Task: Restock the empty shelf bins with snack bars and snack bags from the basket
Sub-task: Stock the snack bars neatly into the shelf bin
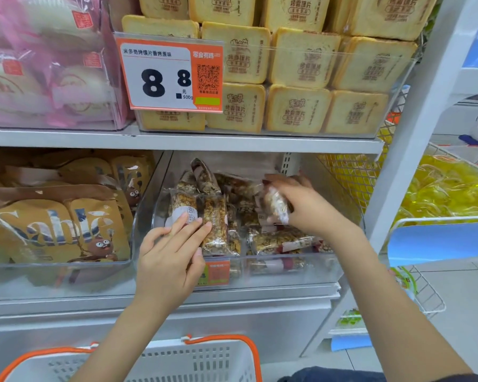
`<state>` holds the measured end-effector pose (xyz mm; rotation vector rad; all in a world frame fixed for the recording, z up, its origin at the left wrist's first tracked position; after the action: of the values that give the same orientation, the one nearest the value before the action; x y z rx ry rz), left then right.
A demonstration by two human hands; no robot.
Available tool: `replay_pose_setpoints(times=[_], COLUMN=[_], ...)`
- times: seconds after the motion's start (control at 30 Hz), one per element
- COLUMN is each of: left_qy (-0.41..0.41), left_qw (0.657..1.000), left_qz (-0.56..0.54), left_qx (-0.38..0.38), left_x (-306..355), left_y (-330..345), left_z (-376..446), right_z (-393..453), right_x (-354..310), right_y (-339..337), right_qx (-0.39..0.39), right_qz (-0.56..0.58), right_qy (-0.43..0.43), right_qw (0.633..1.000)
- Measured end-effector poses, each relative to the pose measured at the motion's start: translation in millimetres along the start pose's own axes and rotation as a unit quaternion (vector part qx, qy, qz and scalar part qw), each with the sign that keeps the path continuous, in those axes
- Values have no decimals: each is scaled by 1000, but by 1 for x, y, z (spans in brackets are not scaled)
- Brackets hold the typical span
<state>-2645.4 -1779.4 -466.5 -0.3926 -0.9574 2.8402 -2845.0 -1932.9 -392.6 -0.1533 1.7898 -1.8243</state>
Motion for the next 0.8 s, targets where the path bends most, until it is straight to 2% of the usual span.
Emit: replay_pose_setpoints(times=[0.07, 0.1, 0.17, 0.23, 0.3, 0.43, 0.53, 0.6, 0.63, 0.7, 0.8], left_qy=[-1, -2, -4, -6, -6, -4, -6, -7, -7, -6, -8], left_qw=[1000, 1000, 1000, 1000, 1000, 1000, 1000, 1000, 1000, 1000, 1000], left_qz=[-2, -2, 0, 0, -1, 1, 2, 2, 2, 3, 0], left_qx=[0, -1, -3, -7, -13, -14, -7, -4, -3, -4, -7], left_x=[0, 0, 0, 0, -1, -1, -1, 0, 0, 0, 0], left_y=[1, 1, 1, 0, 1, 2, 2, 2, 2, 2, 2], left_z=[0, 0, 0, -1, -1, -1, -1, -1, -1, -1, -1], right_z=[3, 6, 15, 25, 34, 45, 42, 38, 38, 43, 54], right_x=[12, 15, 18, 17, 11, 10, 17, 20, 20, 17, 12], right_y=[-2, -1, 7, 21, 36, 44, 48, 50, 50, 49, 50], right_qx=[-26, -26, -4, -16, -47, -86, -140, -177, -178, -122, -38], right_qz=[76, 65, -36, -128, -162, -118, -108, -63, -33, 11, -9], right_qy=[75, 98, 116, 119, 109, 99, 58, 49, 51, 66, 87], right_qw=[994, 993, 993, 985, 980, 984, 983, 981, 982, 990, 995])
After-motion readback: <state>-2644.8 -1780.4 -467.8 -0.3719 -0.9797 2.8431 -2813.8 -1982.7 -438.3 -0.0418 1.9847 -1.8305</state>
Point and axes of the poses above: each hand's wrist, its own z-axis towards the middle knuckle, its own y-axis out of the palm, x = y × z, the point moved 2 cm from there along z, towards the middle knuckle, and after that the axes turned 15 degrees about y, right-handed, at the moved point
